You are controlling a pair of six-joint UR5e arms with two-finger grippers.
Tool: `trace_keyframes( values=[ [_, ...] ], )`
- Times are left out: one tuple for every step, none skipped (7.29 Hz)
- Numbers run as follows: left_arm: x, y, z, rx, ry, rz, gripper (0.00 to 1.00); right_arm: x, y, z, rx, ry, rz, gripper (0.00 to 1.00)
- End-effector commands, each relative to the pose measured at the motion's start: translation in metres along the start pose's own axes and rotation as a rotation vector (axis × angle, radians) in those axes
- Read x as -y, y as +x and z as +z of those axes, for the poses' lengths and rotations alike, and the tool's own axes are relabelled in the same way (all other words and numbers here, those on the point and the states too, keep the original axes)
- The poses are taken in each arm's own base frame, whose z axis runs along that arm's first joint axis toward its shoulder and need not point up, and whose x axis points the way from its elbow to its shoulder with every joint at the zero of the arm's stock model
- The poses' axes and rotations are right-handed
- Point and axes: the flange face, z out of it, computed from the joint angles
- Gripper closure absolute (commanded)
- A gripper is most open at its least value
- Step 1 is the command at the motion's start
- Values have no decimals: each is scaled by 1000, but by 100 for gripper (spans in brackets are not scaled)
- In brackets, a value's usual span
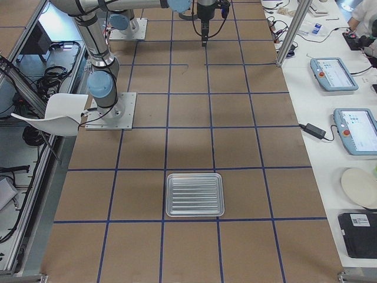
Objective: Place bearing gear from tray to pile
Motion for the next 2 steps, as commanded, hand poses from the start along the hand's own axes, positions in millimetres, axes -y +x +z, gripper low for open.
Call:
trace_keyframes(
  values=[
    [-3, 1, -4, -1, 6, 1, 0, 0, 0, 0, -1, 0, 0, 0],
    [-4, -1, -4, 4, 6, 0, 0, 0, 0, 0, -1, 0, 0, 0]
  ],
)
